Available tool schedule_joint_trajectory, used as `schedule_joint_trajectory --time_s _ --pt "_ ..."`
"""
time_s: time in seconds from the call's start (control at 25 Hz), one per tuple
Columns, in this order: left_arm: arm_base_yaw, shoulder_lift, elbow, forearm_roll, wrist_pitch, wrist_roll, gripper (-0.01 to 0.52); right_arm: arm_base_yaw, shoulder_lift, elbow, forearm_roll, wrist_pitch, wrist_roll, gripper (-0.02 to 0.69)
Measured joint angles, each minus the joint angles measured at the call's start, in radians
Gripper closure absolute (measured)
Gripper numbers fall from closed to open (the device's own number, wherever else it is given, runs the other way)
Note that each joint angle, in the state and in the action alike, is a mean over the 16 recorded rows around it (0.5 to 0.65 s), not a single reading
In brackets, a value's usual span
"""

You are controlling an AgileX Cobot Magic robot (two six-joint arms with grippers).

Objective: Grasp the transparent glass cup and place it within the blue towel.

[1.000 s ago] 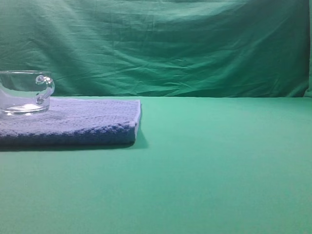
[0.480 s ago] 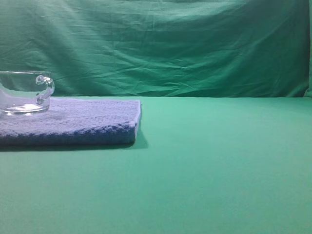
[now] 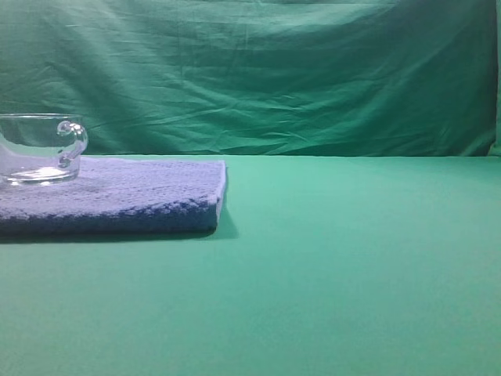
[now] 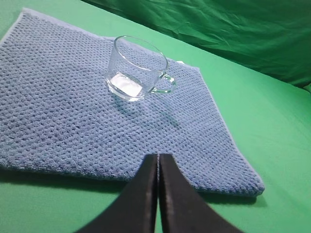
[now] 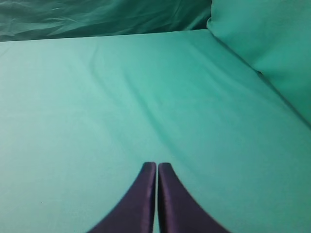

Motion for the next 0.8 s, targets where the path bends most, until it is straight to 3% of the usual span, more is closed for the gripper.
schedule_joint_trajectory --time_s 0.8 --pt "0.0 0.0 0.0 0.0 0.0 0.0 0.514 -0.001 0.0 0.0 0.0 0.001 0.0 0.665"
